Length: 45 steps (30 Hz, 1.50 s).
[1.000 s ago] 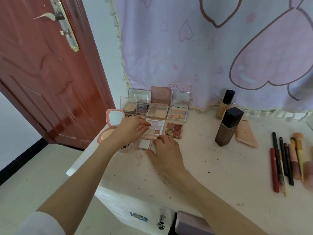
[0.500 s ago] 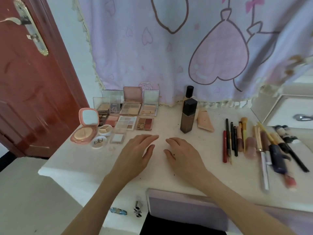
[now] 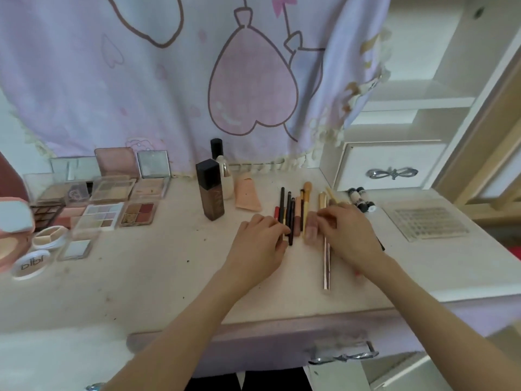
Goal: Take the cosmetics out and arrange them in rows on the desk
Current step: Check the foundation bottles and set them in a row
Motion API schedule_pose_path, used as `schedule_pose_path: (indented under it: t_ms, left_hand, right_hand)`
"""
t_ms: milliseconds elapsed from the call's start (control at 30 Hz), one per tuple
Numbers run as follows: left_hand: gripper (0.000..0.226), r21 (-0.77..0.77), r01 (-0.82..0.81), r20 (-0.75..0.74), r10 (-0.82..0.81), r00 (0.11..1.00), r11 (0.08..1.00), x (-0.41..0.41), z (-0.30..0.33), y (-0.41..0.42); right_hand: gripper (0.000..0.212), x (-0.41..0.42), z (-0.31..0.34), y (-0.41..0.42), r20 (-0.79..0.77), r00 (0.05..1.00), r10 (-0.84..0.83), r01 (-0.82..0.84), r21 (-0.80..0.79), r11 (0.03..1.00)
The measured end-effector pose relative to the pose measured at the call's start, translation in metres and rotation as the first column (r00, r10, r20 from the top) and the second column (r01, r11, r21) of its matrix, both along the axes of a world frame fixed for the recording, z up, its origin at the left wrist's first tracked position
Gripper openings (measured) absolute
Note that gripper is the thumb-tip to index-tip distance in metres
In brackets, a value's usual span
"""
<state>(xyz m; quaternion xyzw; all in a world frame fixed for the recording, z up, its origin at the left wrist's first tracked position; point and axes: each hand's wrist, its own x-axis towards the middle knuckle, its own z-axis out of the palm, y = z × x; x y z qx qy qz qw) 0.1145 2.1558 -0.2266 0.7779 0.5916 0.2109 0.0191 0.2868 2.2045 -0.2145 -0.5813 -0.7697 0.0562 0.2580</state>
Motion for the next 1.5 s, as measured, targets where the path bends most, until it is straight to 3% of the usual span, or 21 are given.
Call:
schedule_pose_path:
  t_ms: [167, 333, 667, 833, 1033, 1167, 1233, 1333, 1400, 1500]
  left_hand:
    - [0.033, -0.074, -0.164, -0.117, 0.154, 0.981, 0.984, 0.01, -0.002, 0.018]
    - [0.04, -0.128, -0.194, -0.173, 0.171, 0.97, 0.973, 0.009, 0.001, 0.026]
    - [0.041, -0.254, -0.204, -0.255, 0.138, 0.957, 0.945, 0.007, 0.007, 0.034]
    - [0.028, -0.297, -0.237, -0.321, 0.137, 0.937, 0.925, 0.009, 0.014, 0.036]
    - [0.023, -0.306, -0.292, -0.316, 0.193, 0.929, 0.906, 0.014, 0.025, 0.037]
    - [0.025, -0.336, -0.315, -0.331, 0.201, 0.922, 0.888, 0.019, 0.027, 0.038]
    - [0.019, -0.34, -0.319, -0.325, 0.208, 0.922, 0.885, 0.022, 0.028, 0.039]
    - [0.017, -0.342, -0.32, -0.308, 0.217, 0.926, 0.883, 0.019, 0.029, 0.037]
    - [0.021, -0.31, -0.313, -0.218, 0.253, 0.942, 0.897, 0.014, 0.033, 0.035]
    - [0.027, -0.342, -0.24, 0.066, 0.278, 0.958, 0.909, 0.01, 0.047, 0.035]
  right_hand:
    - [0.031, -0.002, 0.012, 0.047, 0.076, 0.996, -0.04, 0.044, -0.054, 0.998]
    - [0.034, -0.026, 0.015, 0.08, 0.35, 0.936, -0.04, 0.085, -0.115, 0.99]
    - [0.013, -0.037, 0.015, 0.104, 0.376, 0.924, -0.075, 0.18, -0.253, 0.951]
    - [0.022, -0.043, 0.018, 0.109, 0.422, 0.906, -0.034, 0.165, -0.278, 0.946]
    - [0.016, -0.04, 0.016, 0.115, 0.24, 0.97, -0.035, 0.109, -0.301, 0.947]
    - [0.031, -0.032, 0.031, 0.106, -0.193, 0.972, -0.137, 0.068, -0.331, 0.941]
    - [0.028, -0.028, 0.036, 0.098, -0.441, 0.877, -0.191, -0.003, -0.403, 0.915]
    - [0.022, -0.016, 0.041, 0.082, -0.744, 0.605, -0.284, -0.218, -0.497, 0.84]
    - [0.019, -0.007, 0.042, 0.074, -0.818, 0.457, -0.349, -0.304, -0.512, 0.803]
    - [0.012, -0.003, 0.039, 0.066, -0.846, 0.375, -0.378, -0.416, -0.518, 0.747]
